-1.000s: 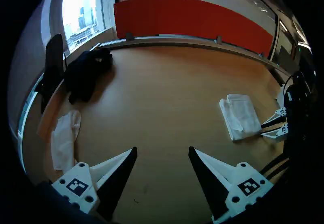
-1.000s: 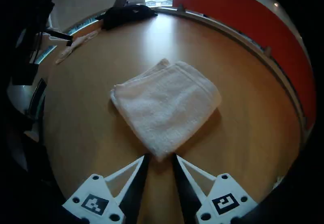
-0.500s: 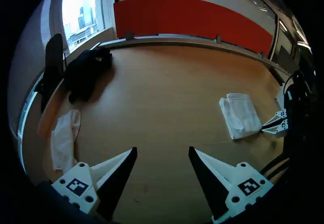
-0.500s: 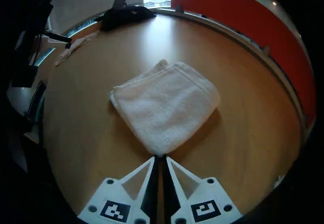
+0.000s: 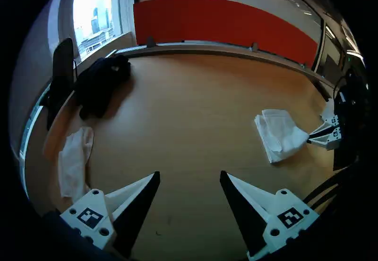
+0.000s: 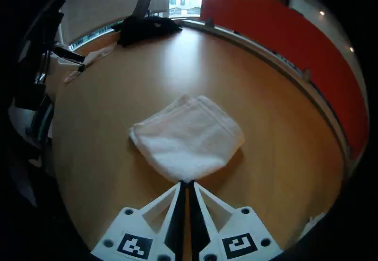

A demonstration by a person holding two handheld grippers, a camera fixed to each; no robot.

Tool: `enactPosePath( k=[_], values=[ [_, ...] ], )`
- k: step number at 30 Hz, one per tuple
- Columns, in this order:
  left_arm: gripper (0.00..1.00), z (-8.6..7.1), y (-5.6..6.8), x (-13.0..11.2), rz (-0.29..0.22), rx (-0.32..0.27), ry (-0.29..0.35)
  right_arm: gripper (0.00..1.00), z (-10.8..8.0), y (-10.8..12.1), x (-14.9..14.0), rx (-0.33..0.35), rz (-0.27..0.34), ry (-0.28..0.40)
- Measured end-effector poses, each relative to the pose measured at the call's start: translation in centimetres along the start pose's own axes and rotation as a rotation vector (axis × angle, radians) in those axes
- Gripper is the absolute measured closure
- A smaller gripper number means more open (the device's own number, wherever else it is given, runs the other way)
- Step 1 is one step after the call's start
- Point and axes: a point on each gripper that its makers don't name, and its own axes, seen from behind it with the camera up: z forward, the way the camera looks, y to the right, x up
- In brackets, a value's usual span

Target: Fold towel

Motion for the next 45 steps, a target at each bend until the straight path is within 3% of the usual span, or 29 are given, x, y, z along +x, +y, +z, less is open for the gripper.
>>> enactPosePath(
  k=[12, 19, 33, 45],
  values=[
    [0.06, -0.3, 0.7, 1.3, -0.002, -0.019, 0.041, 0.96, -3.5, 2.7, 9.4, -0.062, -0.083, 0.129],
    [0.06, -0.5, 1.1, 2.1, -0.001, -0.033, 0.062, 0.96, -6.2, 4.2, 12.7, -0.095, -0.106, 0.176],
    [0.06, -0.7, 1.6, 3.4, 0.013, -0.051, 0.085, 0.96, -10.8, 8.9, 11.9, -0.164, -0.068, 0.178],
    [0.06, -0.9, 1.9, 3.8, 0.024, -0.055, 0.086, 0.96, -15.3, 15.0, 9.1, -0.243, -0.012, 0.159]
  ],
)
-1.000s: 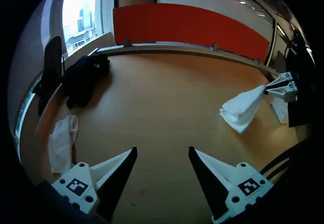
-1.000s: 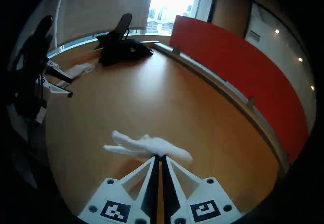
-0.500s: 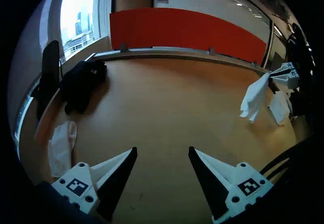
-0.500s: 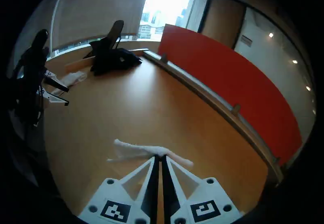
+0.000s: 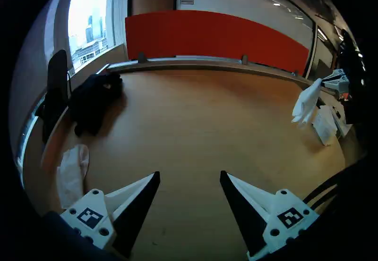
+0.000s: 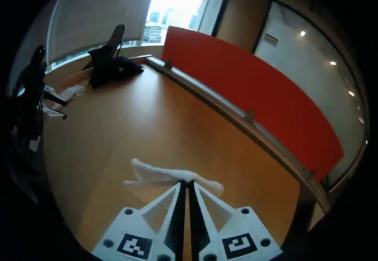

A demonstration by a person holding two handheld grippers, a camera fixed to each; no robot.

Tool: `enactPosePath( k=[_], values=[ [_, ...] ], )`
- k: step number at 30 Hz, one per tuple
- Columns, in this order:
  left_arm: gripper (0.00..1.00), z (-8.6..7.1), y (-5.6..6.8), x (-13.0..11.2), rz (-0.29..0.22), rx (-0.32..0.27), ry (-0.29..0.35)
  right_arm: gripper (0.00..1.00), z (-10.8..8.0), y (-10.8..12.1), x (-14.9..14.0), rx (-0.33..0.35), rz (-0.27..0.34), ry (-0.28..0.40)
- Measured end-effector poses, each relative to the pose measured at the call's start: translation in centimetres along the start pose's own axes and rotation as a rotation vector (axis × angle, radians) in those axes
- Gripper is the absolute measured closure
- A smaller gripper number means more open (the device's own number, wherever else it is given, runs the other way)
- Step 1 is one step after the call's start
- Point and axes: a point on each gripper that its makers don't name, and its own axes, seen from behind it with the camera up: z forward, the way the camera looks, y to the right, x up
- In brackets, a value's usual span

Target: Fold towel

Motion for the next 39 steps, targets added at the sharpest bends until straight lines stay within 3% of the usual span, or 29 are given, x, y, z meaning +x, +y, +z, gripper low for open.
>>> enactPosePath(
  k=[28, 39],
  values=[
    [0.06, 0.3, 0.7, 0.2, 0.005, 0.013, -0.019, 0.96, -6.9, 16.8, -6.3, -0.208, 0.093, -0.094],
    [0.06, 0.3, 1.0, 0.7, 0.017, 0.014, -0.018, 0.96, -8.5, 20.8, -7.7, -0.26, 0.121, -0.115]
  ],
)
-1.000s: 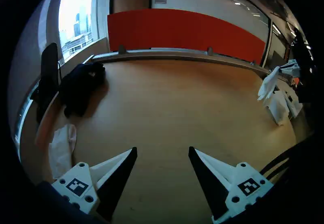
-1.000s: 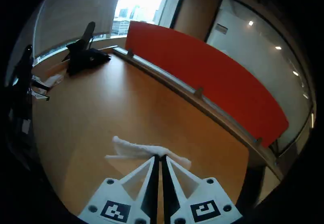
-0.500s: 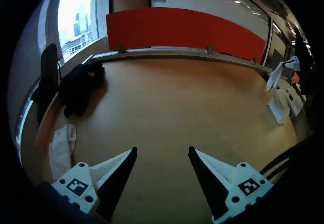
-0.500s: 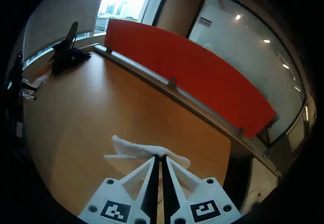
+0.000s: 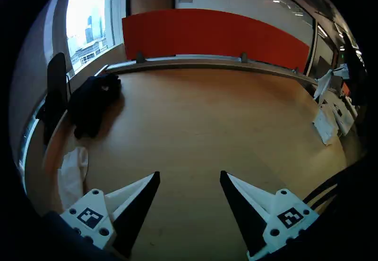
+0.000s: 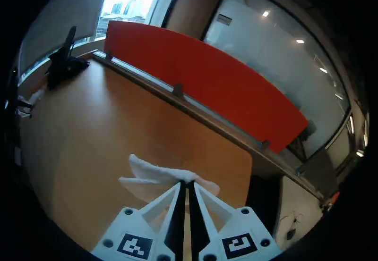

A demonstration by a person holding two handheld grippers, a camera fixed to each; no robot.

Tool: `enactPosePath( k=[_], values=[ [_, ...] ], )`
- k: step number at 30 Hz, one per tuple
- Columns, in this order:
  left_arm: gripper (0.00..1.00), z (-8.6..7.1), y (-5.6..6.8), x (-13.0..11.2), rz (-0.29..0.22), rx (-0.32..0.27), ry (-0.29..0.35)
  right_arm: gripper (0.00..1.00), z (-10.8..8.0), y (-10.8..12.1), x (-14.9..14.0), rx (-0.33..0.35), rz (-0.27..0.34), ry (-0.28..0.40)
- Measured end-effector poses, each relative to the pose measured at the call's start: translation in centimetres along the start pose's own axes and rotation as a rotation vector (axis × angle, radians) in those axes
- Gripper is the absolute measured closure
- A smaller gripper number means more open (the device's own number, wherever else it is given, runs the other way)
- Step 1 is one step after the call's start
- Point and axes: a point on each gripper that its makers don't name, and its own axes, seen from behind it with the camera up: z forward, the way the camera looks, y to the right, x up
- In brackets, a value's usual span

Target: Fold towel

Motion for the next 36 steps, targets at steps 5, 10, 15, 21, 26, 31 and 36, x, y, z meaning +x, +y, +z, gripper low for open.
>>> enactPosePath(
  k=[5, 10, 15, 21, 26, 31, 36],
  values=[
    [0.06, 0.0, 0.2, 0.1, 0.003, -0.001, -0.002, 0.96, -0.4, 0.7, -0.8, -0.009, 0.01, -0.011],
    [0.06, 0.1, 0.4, 0.3, 0.01, -0.004, -0.001, 0.96, -1.1, 0.9, -2.0, -0.016, 0.024, -0.02],
    [0.06, 0.0, 0.6, 0.5, 0.018, -0.008, 0.0, 0.96, -2.1, 1.1, -3.6, -0.024, 0.036, -0.035],
    [0.06, -0.1, 0.9, 0.5, 0.025, -0.013, -0.002, 0.96, -3.5, 1.6, -7.5, -0.041, 0.082, -0.076],
    [0.06, -0.2, 1.1, 0.3, 0.031, -0.014, -0.007, 0.96, -4.4, 1.8, -12.2, -0.057, 0.128, -0.135],
    [0.06, -0.2, 1.4, 0.2, 0.037, -0.016, -0.011, 0.96, -4.7, 1.3, -16.6, -0.062, 0.179, -0.196],
    [0.06, -0.2, 1.7, 0.1, 0.045, -0.017, -0.015, 0.96, -4.7, 0.7, -20.0, -0.064, 0.212, -0.248]
  ],
)
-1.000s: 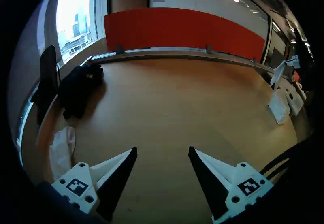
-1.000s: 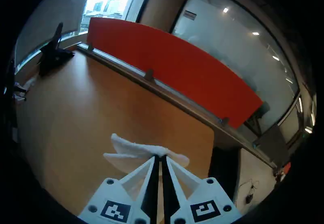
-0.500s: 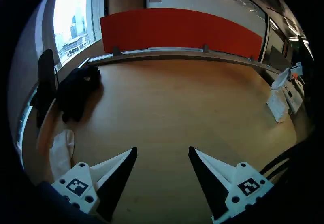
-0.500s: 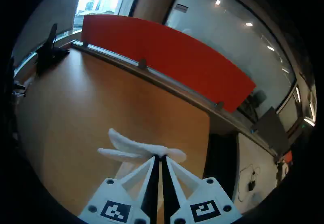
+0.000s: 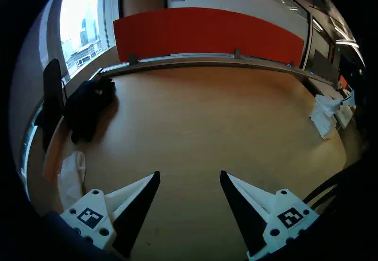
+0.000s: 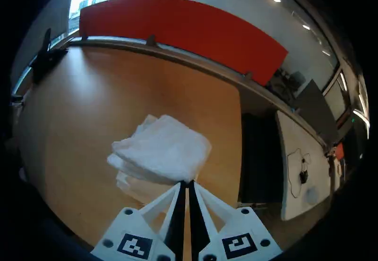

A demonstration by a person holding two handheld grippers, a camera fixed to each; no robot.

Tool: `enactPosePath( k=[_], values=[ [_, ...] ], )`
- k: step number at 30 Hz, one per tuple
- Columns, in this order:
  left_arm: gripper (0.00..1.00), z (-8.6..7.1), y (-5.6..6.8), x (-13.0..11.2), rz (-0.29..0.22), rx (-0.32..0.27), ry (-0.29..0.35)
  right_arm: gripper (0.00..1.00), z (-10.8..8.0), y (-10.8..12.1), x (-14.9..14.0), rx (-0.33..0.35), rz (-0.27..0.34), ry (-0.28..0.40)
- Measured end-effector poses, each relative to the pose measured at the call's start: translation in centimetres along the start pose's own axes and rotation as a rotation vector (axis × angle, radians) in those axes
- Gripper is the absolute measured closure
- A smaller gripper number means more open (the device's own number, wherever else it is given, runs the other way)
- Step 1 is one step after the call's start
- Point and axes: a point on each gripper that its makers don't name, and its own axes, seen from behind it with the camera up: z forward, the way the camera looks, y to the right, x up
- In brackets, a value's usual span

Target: Fold towel

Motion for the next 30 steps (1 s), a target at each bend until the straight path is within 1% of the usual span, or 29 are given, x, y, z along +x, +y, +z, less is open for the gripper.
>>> enactPosePath(
  k=[5, 12, 22, 30],
  values=[
    [0.06, -0.2, 0.1, -0.1, 0.004, 0.001, -0.002, 0.96, 1.0, -0.1, -2.1, -0.002, 0.025, -0.038],
    [0.06, -0.5, -0.3, -0.4, 0.004, 0.011, -0.005, 0.96, 2.3, 0.2, -3.7, -0.022, 0.053, -0.077],
    [0.06, -0.6, -0.6, -0.9, 0.001, 0.023, -0.015, 0.95, 3.9, 0.8, -5.1, -0.051, 0.089, -0.111],
    [0.06, -0.6, -0.6, -1.0, 0.003, 0.023, -0.016, 0.93, 4.3, 1.0, -5.4, -0.077, 0.112, -0.108]
  ],
)
